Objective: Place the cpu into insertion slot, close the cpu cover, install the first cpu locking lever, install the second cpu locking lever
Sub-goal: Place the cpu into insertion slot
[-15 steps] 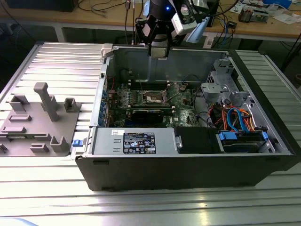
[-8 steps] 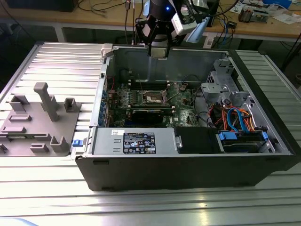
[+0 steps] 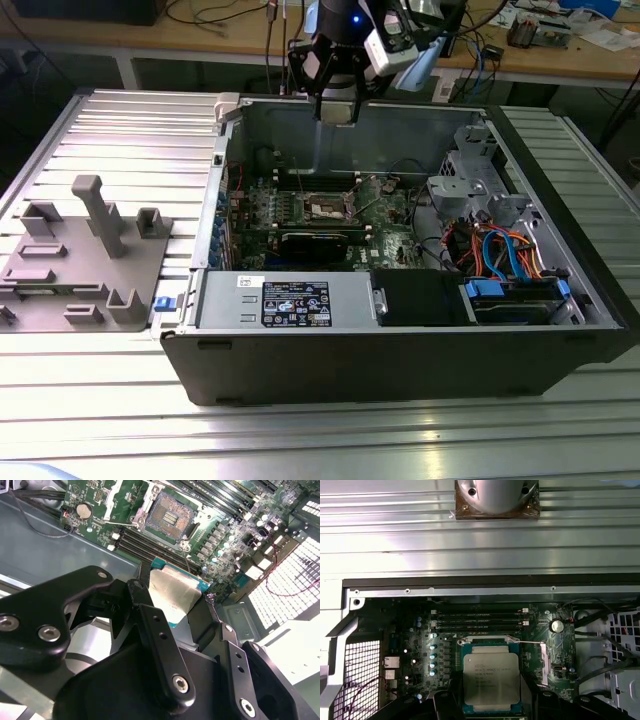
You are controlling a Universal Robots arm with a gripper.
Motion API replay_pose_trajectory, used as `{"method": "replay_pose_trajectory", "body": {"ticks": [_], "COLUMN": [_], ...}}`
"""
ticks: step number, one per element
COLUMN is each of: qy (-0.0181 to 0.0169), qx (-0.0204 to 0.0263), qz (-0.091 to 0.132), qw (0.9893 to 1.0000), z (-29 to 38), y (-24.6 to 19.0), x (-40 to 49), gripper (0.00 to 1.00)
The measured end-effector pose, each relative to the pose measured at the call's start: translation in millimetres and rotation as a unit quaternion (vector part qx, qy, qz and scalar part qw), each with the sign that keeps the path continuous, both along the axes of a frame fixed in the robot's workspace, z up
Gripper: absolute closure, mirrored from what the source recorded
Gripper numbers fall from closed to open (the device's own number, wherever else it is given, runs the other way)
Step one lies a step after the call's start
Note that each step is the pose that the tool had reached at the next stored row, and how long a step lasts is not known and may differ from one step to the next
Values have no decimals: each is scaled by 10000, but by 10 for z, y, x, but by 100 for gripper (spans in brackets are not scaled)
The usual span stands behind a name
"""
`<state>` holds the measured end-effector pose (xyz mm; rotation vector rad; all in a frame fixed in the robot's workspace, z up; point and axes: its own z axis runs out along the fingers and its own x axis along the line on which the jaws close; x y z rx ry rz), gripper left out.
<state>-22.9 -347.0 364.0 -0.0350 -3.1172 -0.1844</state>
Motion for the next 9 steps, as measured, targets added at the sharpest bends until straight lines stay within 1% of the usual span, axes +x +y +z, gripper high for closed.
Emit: {"method": "replay_pose_trajectory", "body": {"ticks": [4, 5, 6, 7, 9], "qy": [0, 0, 0, 0, 0], "qx": [-6, -31, -81, -102, -104], "qz": [0, -1, 0, 2, 2], "qw": [10000, 10000, 10000, 9999, 9999], "z": [-21, -24, -26, -28, -28], "y": [0, 0, 0, 0, -1], "x": [0, -1, -1, 0, 0], "gripper": [46, 46, 46, 46, 46]}}
